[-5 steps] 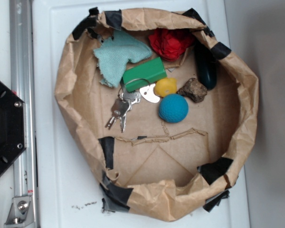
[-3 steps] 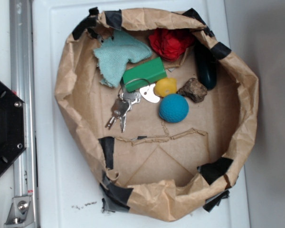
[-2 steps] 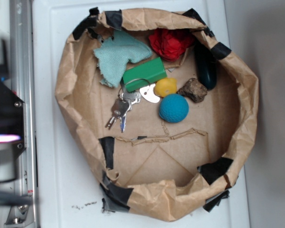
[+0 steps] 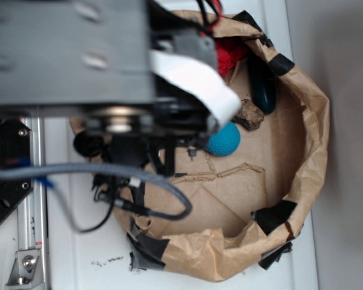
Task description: Grab the blue cloth.
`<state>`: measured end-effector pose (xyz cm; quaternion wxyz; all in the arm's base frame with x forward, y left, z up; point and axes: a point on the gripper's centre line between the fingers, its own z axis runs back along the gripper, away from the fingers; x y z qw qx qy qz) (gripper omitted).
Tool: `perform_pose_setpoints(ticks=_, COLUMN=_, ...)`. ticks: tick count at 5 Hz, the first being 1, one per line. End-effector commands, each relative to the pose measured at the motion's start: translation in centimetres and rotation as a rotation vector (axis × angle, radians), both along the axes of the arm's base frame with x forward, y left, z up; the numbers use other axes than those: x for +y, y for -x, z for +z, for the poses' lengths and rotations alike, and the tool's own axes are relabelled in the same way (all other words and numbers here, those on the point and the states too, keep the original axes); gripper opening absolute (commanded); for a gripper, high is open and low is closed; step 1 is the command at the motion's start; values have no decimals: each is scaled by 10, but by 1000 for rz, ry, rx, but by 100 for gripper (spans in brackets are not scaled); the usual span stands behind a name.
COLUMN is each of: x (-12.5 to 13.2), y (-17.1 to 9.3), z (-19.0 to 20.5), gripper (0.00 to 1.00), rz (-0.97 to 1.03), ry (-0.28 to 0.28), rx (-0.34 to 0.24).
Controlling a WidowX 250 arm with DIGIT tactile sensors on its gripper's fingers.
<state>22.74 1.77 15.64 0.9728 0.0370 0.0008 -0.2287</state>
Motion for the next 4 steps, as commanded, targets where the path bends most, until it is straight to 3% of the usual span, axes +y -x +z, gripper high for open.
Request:
perform_pose_setpoints(ticks=1, x=35, y=-3, z=-51, gripper=100, rz=-176, ry=-95, rx=21)
perform_pose_setpoints(ticks=3, x=49, y=-8, z=-86, gripper=100, rz=-213, ry=-150, rx=36)
perform_pose_setpoints(ticks=4, x=56, y=-8, z=-101, gripper=100, rz=-245, ry=-171, rx=82)
